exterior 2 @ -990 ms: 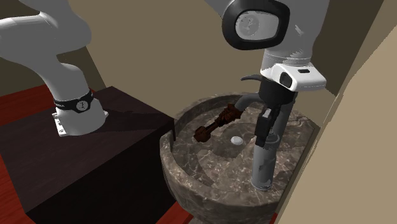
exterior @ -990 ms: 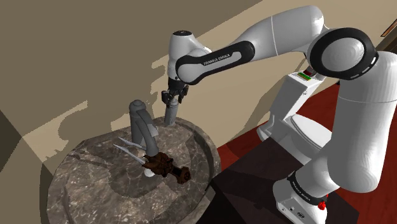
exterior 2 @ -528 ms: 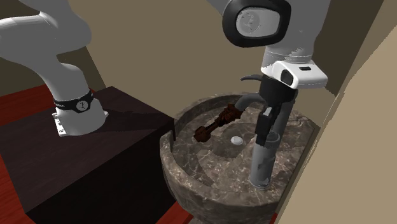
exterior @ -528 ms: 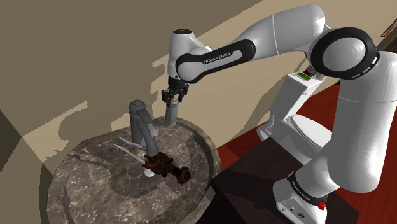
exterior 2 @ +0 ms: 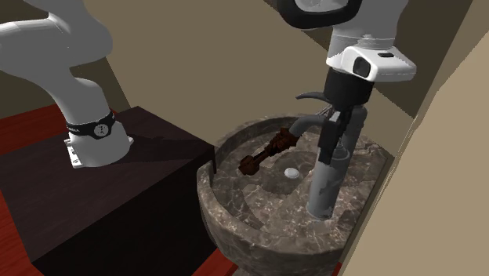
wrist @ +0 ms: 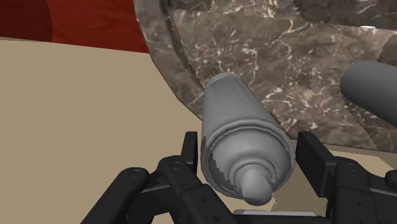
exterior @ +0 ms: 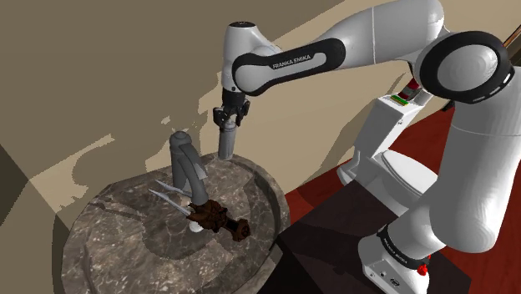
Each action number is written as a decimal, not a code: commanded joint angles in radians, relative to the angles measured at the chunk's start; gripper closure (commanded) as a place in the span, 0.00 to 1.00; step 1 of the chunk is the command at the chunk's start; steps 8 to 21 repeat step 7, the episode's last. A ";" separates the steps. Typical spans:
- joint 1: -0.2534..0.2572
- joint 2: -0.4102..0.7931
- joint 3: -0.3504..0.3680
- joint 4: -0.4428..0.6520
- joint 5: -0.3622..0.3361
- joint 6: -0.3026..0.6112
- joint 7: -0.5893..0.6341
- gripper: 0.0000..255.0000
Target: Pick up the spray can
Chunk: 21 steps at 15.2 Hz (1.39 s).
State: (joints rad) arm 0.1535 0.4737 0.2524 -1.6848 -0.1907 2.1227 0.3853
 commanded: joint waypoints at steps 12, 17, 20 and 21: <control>-0.002 -0.035 0.007 0.033 0.013 -0.066 -0.010 1.00; -0.002 -0.035 0.007 0.033 0.013 -0.066 -0.010 1.00; -0.002 -0.035 0.007 0.033 0.013 -0.066 -0.010 1.00; -0.002 -0.035 0.007 0.033 0.013 -0.066 -0.010 1.00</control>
